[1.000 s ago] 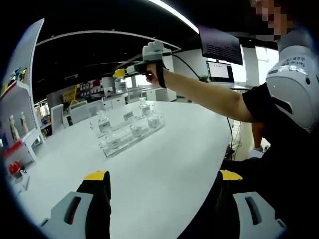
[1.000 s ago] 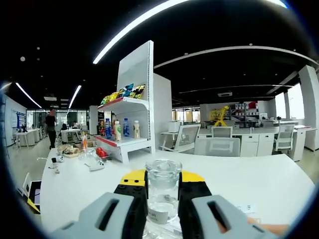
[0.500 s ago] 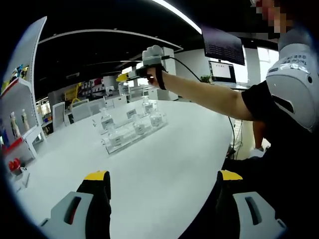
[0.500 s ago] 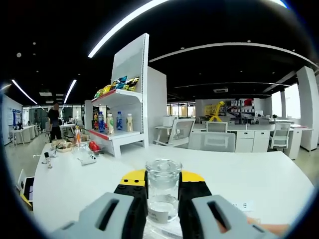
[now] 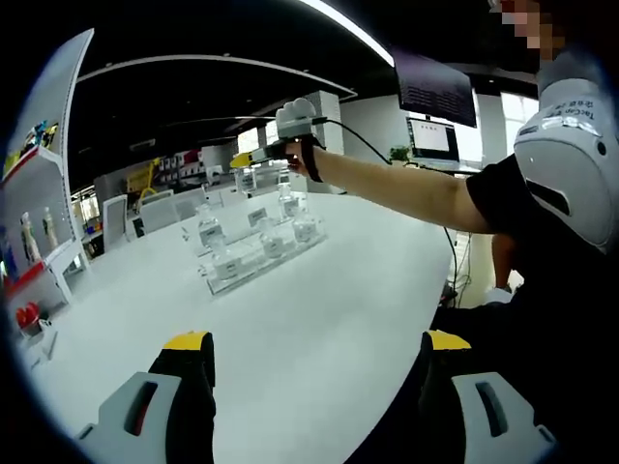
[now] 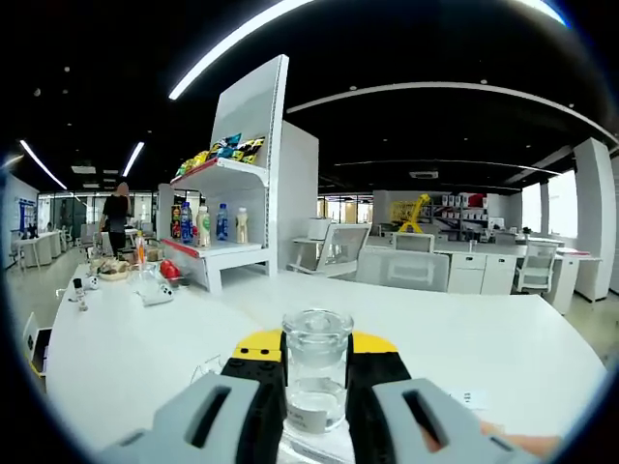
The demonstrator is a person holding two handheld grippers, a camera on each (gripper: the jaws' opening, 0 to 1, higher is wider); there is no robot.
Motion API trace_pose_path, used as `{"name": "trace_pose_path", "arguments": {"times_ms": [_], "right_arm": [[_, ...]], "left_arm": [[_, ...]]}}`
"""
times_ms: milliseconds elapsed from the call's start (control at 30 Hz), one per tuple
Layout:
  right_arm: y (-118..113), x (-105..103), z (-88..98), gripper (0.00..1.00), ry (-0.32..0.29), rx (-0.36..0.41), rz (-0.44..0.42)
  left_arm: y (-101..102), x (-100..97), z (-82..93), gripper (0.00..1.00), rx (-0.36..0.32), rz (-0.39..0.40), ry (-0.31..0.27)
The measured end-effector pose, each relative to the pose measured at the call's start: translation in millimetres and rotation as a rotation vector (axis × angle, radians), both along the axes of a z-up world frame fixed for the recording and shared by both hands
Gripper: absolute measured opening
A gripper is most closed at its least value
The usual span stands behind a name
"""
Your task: Identify the label on the chemical reagent bottle, grasp the chemical reagent bottle, and place it in the designated position on the reagent rack
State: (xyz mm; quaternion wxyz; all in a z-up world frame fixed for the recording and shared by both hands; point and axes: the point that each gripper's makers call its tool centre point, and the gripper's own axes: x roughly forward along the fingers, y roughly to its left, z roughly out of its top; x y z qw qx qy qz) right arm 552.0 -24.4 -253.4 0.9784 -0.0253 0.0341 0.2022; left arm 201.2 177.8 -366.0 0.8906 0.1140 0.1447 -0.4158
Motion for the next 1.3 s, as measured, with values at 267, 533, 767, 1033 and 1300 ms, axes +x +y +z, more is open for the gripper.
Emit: {"name": "trace_pose_path", "arguments": {"times_ms": [267,533,767,1033,1300], "right_arm": [[-4,4,-18.5,0.19,0.005,-0.003,-0.003],[-5,8,-27.5,0.20,-0.005,-0.019,0.013],[-9,10,-39.8,0.20,0.006,-0.021,-0.002],[-14,12,-59.8,0.20,0.040,-0.040,-0.036],[-16,12,-73.0,0.20,0.072,-0.028,-0.052]], "left_arm": [[-1,-0.7,-0.5,0.87,0.008,-0.010,-0.006],[1,-1.1,-2.2,0.87,0.012,-0.004,-0.002],[3,-1.9,-2.4,0.87,0.014,0.002,-0.002],[3,-2.2,-1.3,0.87,0.003,-0.009,-0.004],[-2,3.4,-1.8,0.87,0.008,-0.015,0.012]]}}
